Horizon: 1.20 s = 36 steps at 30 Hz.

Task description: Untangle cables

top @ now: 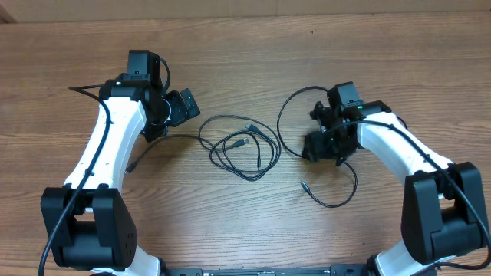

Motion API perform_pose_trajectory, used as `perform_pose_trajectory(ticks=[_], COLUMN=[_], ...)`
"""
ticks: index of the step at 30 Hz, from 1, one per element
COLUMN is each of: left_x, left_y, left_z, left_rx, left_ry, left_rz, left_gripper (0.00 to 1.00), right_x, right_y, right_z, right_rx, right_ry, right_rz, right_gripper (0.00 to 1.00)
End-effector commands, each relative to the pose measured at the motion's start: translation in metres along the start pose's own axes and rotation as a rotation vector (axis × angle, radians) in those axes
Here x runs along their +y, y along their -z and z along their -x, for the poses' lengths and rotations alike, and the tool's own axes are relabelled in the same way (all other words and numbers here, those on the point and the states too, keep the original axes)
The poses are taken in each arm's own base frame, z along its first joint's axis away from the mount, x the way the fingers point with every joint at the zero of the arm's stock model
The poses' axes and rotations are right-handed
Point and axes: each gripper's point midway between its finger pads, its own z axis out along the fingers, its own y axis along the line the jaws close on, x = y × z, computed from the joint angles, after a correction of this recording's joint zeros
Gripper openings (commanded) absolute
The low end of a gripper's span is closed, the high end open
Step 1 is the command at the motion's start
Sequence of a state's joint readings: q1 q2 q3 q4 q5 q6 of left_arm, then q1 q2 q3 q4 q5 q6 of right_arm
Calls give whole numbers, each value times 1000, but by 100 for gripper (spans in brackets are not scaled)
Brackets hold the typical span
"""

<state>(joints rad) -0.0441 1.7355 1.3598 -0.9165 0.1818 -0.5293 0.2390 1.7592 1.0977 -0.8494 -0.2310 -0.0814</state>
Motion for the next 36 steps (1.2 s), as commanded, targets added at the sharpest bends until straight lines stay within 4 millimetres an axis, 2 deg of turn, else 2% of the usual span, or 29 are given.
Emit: perform_pose_trajectory(ticks=[1,4,8,12,14,16,22,25,29,34,36], left_x=[3,3,3,3,3,3,3,3,3,3,3], left_y=[-5,-5,-5,-5,-5,-5,-5,-5,-5,-5,-5], left_z=[-2,-2,-2,-2,-2,-2,-2,-2,-2,-2,-2], left_rx=[9,9,9,9,9,9,9,9,9,9,9], left_ry=[15,15,15,15,15,15,15,15,15,15,15], left_rz=[15,15,15,15,16,15,15,15,15,16,15], left_gripper=[100,99,100,99,99,100,99,100,100,100,100], right_x=[9,0,-18,-29,-41,-58,-111,-137,-168,-191,-192], right_y=[-7,-11,-14,-11,-7,-1,16,24,34,41,42], right_z=[0,-2,-1,-2,-1,2,16,13,7,-1,-1], right_rx=[4,11,-2,0,-1,-14,-120,-134,-185,-213,-216], right_ry=[123,167,194,187,173,134,-86,-165,-361,-501,-503], right_rz=[-24,-144,-289,-343,-398,-457,-505,-520,-530,-537,-539], right_gripper=[72,71,51,37,25,19,16,16,15,16,45])
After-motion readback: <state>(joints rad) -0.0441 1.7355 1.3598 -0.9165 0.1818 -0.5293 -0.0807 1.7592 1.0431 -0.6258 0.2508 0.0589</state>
